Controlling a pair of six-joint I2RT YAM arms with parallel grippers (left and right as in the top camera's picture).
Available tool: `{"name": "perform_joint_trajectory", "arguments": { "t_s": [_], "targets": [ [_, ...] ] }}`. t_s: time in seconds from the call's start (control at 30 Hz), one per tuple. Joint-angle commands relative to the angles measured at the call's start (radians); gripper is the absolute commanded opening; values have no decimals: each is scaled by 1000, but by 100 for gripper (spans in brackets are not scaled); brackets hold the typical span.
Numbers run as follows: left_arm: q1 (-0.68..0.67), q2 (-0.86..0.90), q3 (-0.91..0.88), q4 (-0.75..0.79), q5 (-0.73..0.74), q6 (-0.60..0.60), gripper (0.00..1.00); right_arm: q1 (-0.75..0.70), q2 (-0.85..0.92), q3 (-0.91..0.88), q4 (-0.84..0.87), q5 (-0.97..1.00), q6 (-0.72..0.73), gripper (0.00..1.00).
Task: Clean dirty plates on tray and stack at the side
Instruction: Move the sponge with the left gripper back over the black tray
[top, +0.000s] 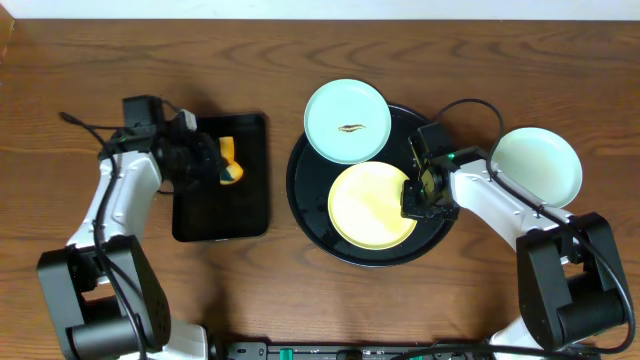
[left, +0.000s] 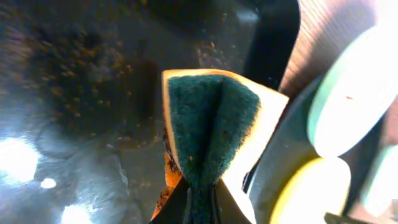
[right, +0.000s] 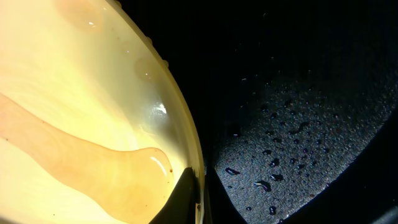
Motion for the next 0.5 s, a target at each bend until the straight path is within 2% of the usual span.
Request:
{"name": "perform_joint_trajectory", "arguments": {
  "t_s": [0.0, 0.2, 0.27, 0.37, 0.47],
  "targets": [
    [35, 75, -27, 15, 213, 61, 8, 5, 7, -10, -6, 22, -1, 1],
    [51, 204, -27, 37, 257, 60, 8, 5, 7, -10, -11, 22, -1, 1],
    [57, 228, -27, 37, 198, 60, 8, 5, 7, -10, -14, 22, -1, 1],
    [73, 231, -26, 9, 28, 25, 7, 5, 7, -10, -14, 21, -1, 1],
    [100, 220, -26, 0, -11, -5, 7, 5, 7, -10, -14, 21, -1, 1]
  ]
}}
